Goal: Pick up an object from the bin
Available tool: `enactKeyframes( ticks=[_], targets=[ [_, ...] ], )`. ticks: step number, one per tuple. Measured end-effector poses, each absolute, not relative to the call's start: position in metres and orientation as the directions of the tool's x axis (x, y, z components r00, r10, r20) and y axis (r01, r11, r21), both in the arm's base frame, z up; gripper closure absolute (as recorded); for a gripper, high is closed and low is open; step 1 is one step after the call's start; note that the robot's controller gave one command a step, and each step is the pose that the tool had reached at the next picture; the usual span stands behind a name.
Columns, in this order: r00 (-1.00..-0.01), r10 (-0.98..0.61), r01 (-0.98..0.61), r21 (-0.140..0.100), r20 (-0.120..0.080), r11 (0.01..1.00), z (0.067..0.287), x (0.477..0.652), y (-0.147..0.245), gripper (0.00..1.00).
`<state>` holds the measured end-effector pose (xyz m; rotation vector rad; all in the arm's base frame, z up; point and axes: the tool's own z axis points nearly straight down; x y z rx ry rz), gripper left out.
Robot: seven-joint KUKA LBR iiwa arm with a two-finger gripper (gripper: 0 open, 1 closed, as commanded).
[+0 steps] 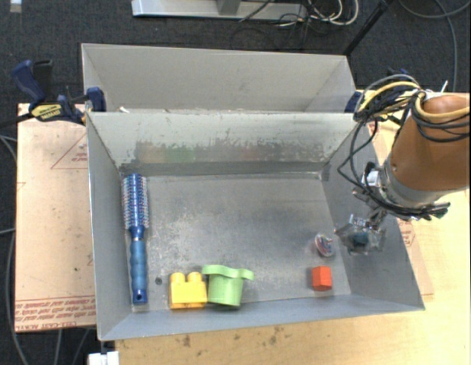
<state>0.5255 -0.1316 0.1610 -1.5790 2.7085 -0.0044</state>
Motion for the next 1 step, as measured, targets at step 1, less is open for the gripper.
enactKeyframes(
  ticks=[1],
  targets=[
    [-0.496, -0.868, -0.868, -0.003, -0.004, 0.496, 0.1691, 0.5263, -0.1311, 1.0]
  ],
)
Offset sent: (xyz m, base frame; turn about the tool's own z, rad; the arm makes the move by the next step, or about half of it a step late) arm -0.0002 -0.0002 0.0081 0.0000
